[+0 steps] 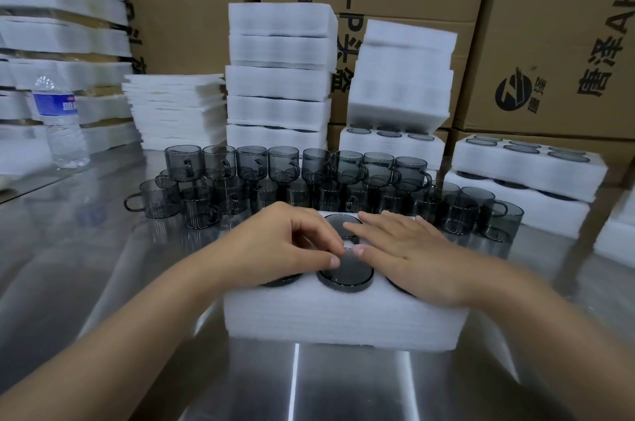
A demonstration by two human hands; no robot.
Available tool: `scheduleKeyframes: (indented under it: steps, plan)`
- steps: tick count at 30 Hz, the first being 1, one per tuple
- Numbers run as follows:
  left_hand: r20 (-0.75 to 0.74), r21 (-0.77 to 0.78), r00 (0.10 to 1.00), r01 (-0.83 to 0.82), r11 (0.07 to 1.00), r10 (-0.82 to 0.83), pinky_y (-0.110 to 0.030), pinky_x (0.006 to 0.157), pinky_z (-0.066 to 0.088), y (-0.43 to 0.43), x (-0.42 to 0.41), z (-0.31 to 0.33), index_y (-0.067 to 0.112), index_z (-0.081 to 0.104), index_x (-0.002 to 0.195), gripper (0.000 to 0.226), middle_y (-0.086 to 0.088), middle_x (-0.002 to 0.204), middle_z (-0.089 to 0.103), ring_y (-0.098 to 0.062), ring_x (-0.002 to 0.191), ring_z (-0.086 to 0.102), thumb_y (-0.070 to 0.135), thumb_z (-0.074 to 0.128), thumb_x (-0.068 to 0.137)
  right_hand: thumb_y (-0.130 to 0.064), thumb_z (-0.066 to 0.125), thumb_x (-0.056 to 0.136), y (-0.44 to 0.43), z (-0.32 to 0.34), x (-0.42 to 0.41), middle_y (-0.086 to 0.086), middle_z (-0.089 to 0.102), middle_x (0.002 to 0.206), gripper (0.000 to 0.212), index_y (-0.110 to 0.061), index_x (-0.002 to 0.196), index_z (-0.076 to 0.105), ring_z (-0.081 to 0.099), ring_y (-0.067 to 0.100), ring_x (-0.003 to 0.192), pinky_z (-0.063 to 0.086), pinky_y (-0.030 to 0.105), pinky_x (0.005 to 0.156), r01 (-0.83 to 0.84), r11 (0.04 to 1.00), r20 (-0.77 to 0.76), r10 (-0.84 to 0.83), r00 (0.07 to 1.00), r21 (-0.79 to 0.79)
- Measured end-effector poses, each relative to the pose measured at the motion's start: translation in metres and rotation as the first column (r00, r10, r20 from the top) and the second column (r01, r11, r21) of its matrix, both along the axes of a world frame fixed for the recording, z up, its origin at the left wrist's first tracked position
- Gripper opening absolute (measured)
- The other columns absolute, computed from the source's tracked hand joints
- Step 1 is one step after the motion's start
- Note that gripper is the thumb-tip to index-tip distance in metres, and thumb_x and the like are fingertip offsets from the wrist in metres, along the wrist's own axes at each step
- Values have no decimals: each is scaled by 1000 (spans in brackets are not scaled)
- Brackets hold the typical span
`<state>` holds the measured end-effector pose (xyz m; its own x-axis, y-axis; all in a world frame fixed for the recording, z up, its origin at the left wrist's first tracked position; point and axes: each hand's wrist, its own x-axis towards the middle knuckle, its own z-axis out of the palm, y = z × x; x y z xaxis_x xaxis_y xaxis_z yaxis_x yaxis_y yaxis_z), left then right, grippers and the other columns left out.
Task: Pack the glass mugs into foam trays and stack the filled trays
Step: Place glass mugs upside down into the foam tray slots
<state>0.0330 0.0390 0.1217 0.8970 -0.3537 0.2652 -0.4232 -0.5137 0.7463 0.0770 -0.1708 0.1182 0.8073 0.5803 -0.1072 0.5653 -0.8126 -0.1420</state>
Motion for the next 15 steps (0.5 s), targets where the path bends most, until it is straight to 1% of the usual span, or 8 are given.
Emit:
scheduleKeyframes:
  steps: [3, 5, 7, 9, 12, 15]
  plan:
    - [11, 17, 1000, 13, 1000, -13, -26, 82, 54, 0, 0, 0, 32, 76, 83, 13, 11, 95, 71, -8, 85, 66, 22, 79, 75, -65, 8, 91, 0, 2, -1, -24, -12, 156, 57, -51, 146, 1, -17, 2, 142, -15, 38, 115, -1, 1000, -11, 1, 1000, -8]
    - [24, 36, 999, 25, 999, -26, -26, 83, 52, 0, 0, 1, 35, 75, 84, 14, 11, 96, 70, -9, 89, 65, 28, 80, 73, -70, 9, 87, 1, 3, -2, -24, -11, 156, 62, -51, 146, 1, -17, 3, 142, -13, 39, 116, -1, 1000, -32, 1, 999, -1]
    - [36, 54, 999, 39, 998, -41, -25, 83, 51, 1, 0, 0, 38, 74, 86, 16, 13, 97, 70, -7, 92, 64, 34, 80, 71, -80, 8, 73, 1, 6, -4, -24, -10, 156, 77, -52, 145, 1, -16, 2, 143, -12, 40, 116, -3, 1000, -50, 3, 999, 8]
    - [41, 63, 998, 49, 997, -51, -20, 83, 49, 1, 0, 0, 41, 73, 86, 20, 15, 98, 69, -2, 93, 63, 40, 80, 68, -85, 10, 60, 1, 8, -5, -25, -9, 156, 91, -53, 145, 2, -16, 1, 142, -12, 40, 116, -4, 1000, -59, 5, 998, 15]
    - [34, 71, 997, 62, 996, -65, -12, 81, 45, 1, 0, 1, 46, 71, 88, 26, 19, 100, 68, 3, 95, 62, 50, 76, 63, -90, 13, 54, 0, 9, -5, -26, -10, 155, 99, -53, 145, 2, -17, 0, 142, -12, 40, 116, -12, 1000, -78, 14, 997, 16]
    - [34, 91, 996, 82, 993, -85, -15, 85, 46, 1, 1, 1, 45, 71, 91, 30, 19, 102, 68, 0, 98, 62, 53, 73, 62, -93, 13, 50, -1, 9, -4, -26, -10, 155, 105, -52, 145, 2, -18, 1, 142, -11, 40, 117, -23, 1000, -90, 24, 996, 15]
